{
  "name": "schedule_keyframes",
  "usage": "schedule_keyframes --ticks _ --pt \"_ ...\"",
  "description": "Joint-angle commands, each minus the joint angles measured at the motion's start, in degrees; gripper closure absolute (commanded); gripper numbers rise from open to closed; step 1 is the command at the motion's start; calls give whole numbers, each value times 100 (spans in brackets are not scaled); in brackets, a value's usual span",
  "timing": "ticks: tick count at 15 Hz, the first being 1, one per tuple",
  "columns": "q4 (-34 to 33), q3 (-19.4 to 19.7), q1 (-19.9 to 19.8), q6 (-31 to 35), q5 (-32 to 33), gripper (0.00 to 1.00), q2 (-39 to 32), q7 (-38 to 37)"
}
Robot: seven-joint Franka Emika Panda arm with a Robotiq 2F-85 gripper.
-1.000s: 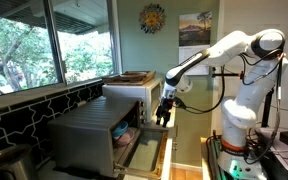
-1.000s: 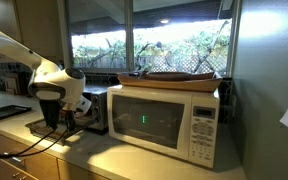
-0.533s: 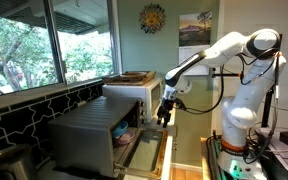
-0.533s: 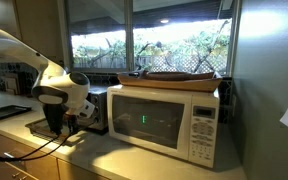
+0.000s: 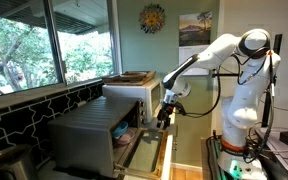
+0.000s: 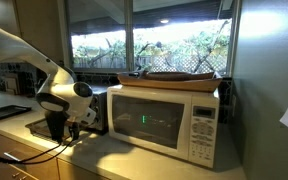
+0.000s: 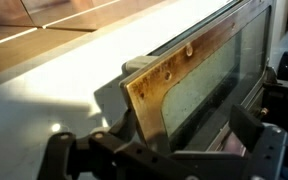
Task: Move the purple bowl to the bottom space in the oven
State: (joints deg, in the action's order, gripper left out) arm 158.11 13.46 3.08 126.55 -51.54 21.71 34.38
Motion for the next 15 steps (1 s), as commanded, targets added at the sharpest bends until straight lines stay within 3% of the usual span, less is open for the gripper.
schedule_keyframes --ticks 1,10,15 --pt "-14 -46 -172 -339 -347 0 -225 394" --pt "-57 -109 -513 -455 -343 0 -351 343" --pt "-68 49 -515 -1576 -1082 0 -262 726"
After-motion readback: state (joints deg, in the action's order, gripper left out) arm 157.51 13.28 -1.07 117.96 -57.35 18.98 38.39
